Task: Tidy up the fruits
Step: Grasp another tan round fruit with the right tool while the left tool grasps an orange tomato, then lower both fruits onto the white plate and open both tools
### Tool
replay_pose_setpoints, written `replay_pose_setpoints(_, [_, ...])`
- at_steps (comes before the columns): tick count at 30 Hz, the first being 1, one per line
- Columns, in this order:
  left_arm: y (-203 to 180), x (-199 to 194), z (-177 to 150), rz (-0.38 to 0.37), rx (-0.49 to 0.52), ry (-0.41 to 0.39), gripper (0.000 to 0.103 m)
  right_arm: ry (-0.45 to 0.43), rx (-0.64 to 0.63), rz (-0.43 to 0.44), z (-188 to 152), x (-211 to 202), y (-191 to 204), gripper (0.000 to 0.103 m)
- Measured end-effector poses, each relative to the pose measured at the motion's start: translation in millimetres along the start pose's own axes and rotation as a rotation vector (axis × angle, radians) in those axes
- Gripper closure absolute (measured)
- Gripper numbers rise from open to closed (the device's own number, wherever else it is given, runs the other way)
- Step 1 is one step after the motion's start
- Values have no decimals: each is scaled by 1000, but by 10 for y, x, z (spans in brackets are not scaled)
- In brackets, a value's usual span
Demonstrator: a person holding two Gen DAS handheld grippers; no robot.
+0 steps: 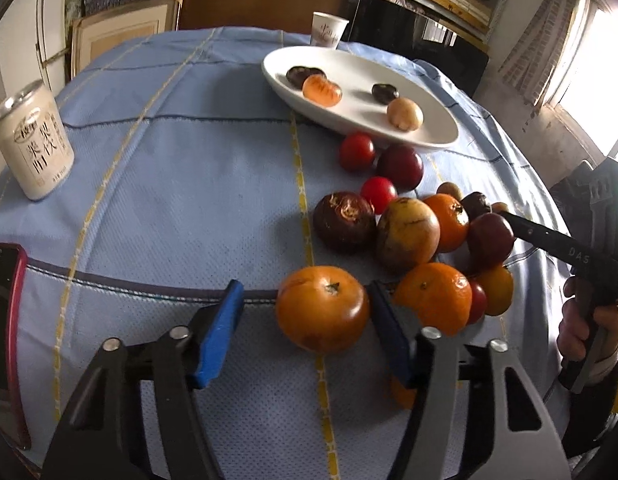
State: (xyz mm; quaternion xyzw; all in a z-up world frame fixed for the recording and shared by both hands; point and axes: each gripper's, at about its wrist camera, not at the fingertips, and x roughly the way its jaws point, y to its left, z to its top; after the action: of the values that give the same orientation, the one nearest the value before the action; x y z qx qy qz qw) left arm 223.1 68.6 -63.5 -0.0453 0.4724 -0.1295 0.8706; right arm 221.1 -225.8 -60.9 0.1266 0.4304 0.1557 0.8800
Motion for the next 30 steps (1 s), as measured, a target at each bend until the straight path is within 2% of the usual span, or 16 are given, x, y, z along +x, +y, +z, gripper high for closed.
replay_pose_setpoints(3, [-16, 6, -7, -1, 8, 1, 43, 0, 2, 1, 1, -2, -3, 63])
replay_pose_setpoints(14, [-93, 15, -32, -37, 46, 8, 60, -2, 1, -1, 0, -6, -7, 63])
replay_pose_setpoints(26, [-38, -21, -40, -61, 12, 0, 60, -35, -2, -7, 17, -76, -19, 63])
replay_pose_setpoints(30, [11, -139, 55, -71, -1, -13, 60, -57, -9, 15, 108, -185, 26, 63])
